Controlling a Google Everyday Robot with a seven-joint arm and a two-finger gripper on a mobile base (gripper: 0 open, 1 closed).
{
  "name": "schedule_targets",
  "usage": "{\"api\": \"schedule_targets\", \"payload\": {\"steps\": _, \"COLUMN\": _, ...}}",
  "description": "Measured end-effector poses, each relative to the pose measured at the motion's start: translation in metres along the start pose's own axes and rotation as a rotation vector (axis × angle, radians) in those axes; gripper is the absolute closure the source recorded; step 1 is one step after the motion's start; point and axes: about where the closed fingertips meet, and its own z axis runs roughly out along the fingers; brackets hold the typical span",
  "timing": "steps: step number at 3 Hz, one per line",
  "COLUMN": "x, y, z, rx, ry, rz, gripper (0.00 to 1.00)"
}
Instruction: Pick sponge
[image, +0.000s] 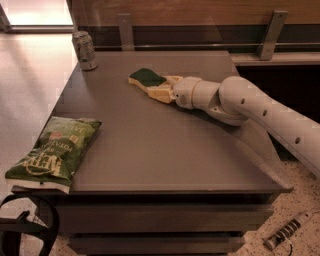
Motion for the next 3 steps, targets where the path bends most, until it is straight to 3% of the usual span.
{"api": "schedule_targets", "payload": {"steps": 1, "x": -0.013, "y": 0.002, "z": -0.007, "rx": -0.016, "ry": -0.009, "rz": -0.010, "gripper": 1.00}}
{"api": "schedule_targets", "payload": {"steps": 3, "x": -0.063, "y": -0.001, "z": -0.063, "rx": -0.021, "ry": -0.038, "rz": -0.067, "gripper": 1.00}}
